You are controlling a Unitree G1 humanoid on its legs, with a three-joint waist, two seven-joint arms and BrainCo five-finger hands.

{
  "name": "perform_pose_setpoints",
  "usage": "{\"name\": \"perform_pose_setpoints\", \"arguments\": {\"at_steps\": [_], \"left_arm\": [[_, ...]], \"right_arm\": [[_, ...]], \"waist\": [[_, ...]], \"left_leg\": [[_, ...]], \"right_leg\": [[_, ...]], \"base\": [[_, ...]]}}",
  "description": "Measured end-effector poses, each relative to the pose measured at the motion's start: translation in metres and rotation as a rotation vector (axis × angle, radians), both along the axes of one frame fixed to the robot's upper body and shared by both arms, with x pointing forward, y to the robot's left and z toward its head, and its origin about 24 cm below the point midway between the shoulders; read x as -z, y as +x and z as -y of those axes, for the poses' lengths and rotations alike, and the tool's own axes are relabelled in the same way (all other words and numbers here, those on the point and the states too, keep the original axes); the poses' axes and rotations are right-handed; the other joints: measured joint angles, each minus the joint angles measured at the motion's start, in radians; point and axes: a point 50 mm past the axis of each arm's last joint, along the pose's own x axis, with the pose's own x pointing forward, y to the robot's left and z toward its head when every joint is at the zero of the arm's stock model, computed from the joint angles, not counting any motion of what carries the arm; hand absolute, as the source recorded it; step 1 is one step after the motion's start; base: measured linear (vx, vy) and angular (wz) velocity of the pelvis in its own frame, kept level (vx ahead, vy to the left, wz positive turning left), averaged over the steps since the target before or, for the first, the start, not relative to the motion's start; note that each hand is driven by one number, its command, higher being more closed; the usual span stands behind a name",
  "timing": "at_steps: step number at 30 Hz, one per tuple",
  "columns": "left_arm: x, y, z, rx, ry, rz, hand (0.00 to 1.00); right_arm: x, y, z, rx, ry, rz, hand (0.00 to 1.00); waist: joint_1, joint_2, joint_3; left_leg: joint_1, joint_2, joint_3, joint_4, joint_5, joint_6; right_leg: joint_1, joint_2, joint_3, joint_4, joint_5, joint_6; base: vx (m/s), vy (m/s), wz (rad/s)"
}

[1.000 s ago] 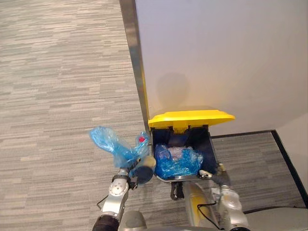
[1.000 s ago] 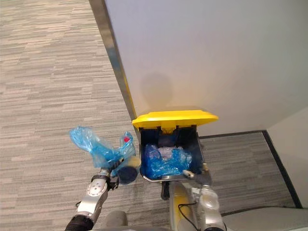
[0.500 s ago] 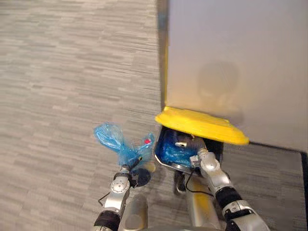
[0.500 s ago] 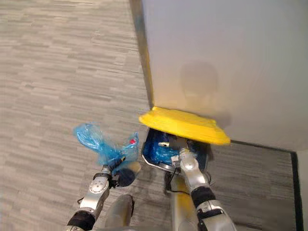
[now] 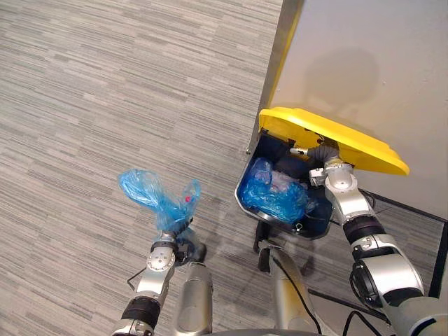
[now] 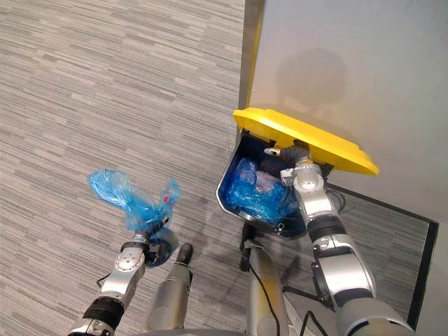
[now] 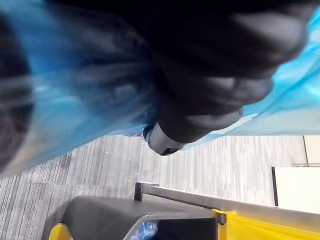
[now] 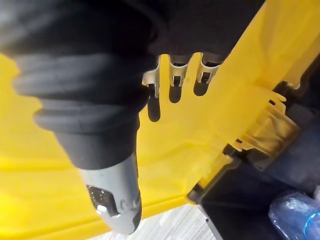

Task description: Gather rubbish on tea table into small bin, then transfer packed bag to large trash can.

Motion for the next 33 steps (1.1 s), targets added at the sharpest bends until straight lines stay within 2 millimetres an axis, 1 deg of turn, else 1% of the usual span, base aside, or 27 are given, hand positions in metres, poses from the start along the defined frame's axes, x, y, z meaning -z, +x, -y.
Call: {"name": "perform_pose_setpoints", "arguments": {"at_steps": [3, 5, 6, 8, 11, 13, 18, 19, 21, 24, 29, 30, 32, 33], "left_arm": [[-0.009, 0.004, -0.001, 0.009, 0.004, 0.041, 1.00], [-0.010, 0.005, -0.002, 0.006, -0.003, 0.045, 1.00], [-0.011, 0.005, -0.003, 0.007, -0.004, 0.047, 1.00], [-0.013, 0.005, -0.002, 0.017, -0.004, 0.059, 1.00], [-0.020, 0.007, 0.009, 0.063, -0.014, 0.097, 1.00], [-0.028, 0.009, 0.013, 0.090, -0.029, 0.132, 1.00], [-0.031, 0.008, 0.022, 0.128, -0.049, 0.143, 1.00], [-0.035, 0.009, 0.026, 0.151, -0.056, 0.163, 1.00], [-0.038, 0.007, 0.029, 0.166, -0.059, 0.173, 1.00], [-0.044, 0.008, 0.036, 0.196, -0.073, 0.200, 1.00], [-0.063, 0.013, 0.066, 0.327, -0.105, 0.274, 1.00], [-0.068, 0.015, 0.081, 0.383, -0.120, 0.289, 1.00], [-0.074, 0.017, 0.096, 0.433, -0.143, 0.307, 1.00], [-0.079, 0.018, 0.108, 0.471, -0.158, 0.322, 1.00]], "right_arm": [[-0.005, 0.004, 0.004, 0.013, -0.009, -0.002, 0.00], [-0.009, 0.005, 0.005, 0.016, -0.017, -0.001, 0.00], [-0.014, 0.007, 0.004, 0.014, -0.020, 0.010, 0.00], [-0.021, 0.009, 0.003, 0.011, -0.023, 0.027, 0.00], [-0.027, 0.010, 0.007, 0.018, -0.034, 0.040, 0.00], [-0.029, 0.010, 0.010, 0.024, -0.041, 0.045, 0.00], [-0.032, 0.009, 0.016, 0.040, -0.055, 0.042, 0.00], [-0.035, 0.009, 0.021, 0.048, -0.064, 0.052, 0.00], [-0.035, 0.009, 0.021, 0.051, -0.065, 0.047, 0.00], [-0.034, 0.009, 0.022, 0.051, -0.065, 0.039, 0.00], [-0.033, 0.009, 0.021, 0.037, -0.066, 0.031, 0.00], [-0.033, 0.009, 0.022, 0.038, -0.065, 0.032, 0.00], [-0.033, 0.009, 0.022, 0.038, -0.065, 0.032, 0.00], [-0.033, 0.009, 0.022, 0.038, -0.065, 0.032, 0.00]], "waist": [[-0.003, -0.003, 0.003], [-0.009, -0.004, 0.003], [-0.023, -0.004, 0.003], [-0.028, -0.008, 0.005], [-0.032, -0.008, 0.006], [-0.044, -0.008, 0.006], [-0.057, -0.007, 0.006], [-0.063, -0.007, 0.006], [-0.065, -0.007, 0.006], [-0.082, -0.006, 0.007], [-0.095, -0.003, 0.009], [-0.096, 0.001, 0.011], [-0.101, 0.004, 0.013], [-0.105, 0.006, 0.014]], "left_leg": [[0.005, -0.001, 0.002, 0.001, -0.002, 0.000], [0.019, -0.001, 0.005, 0.002, -0.006, 0.001], [0.021, -0.001, 0.005, 0.004, -0.007, 0.004], [0.024, -0.002, 0.006, 0.008, -0.012, 0.009], [0.035, 0.001, 0.015, 0.019, -0.025, 0.010], [0.037, 0.000, 0.018, 0.020, -0.027, 0.011], [0.055, 0.012, 0.040, 0.044, -0.050, 0.016], [0.058, 0.014, 0.047, 0.048, -0.054, 0.016], [0.064, 0.015, 0.058, 0.053, -0.061, 0.017], [0.081, 0.016, 0.063, 0.053, -0.064, 0.020], [0.093, 0.015, 0.079, 0.066, -0.073, 0.025], [0.094, 0.015, 0.084, 0.076, -0.079, 0.027], [0.096, 0.013, 0.089, 0.080, -0.082, 0.031], [0.099, 0.012, 0.096, 0.082, -0.084, 0.034]], "right_leg": [[0.008, 0.000, 0.002, -0.004, 0.000, 0.000], [0.023, 0.000, 0.004, -0.009, 0.000, 0.000], [0.029, 0.000, 0.004, -0.014, 0.000, 0.000], [0.034, 0.000, 0.006, -0.016, 0.000, 0.000], [0.047, 0.007, 0.013, -0.018, 0.000, 0.000], [0.048, 0.008, 0.017, -0.019, 0.000, 0.000], [0.066, 0.025, 0.032, -0.022, 0.000, 0.000], [0.066, 0.029, 0.039, -0.023, 0.000, 0.000], [0.068, 0.035, 0.047, -0.023, 0.000, 0.000], [0.077, 0.038, 0.052, -0.023, 0.000, 0.000], [0.081, 0.038, 0.067, -0.020, 0.000, 0.000], [0.082, 0.039, 0.073, -0.017, 0.000, 0.000], [0.082, 0.039, 0.080, -0.015, 0.002, 0.002], [0.083, 0.039, 0.086, -0.015, 0.003, 0.004]], "base": [[0.05, 0.016, -0.01], [0.05, 0.029, -0.03], [0.00, 0.000, 0.00], [0.00, 0.008, -0.03], [0.02, 0.018, -0.11], [0.02, 0.003, -0.05], [0.02, 0.007, -0.16], [0.01, 0.002, -0.17], [0.01, 0.006, -0.18], [0.03, 0.003, -0.08], [0.01, 0.009, -0.08], [0.00, 0.015, -0.11], [0.00, 0.016, -0.12], [0.00, 0.025, -0.15]]}}
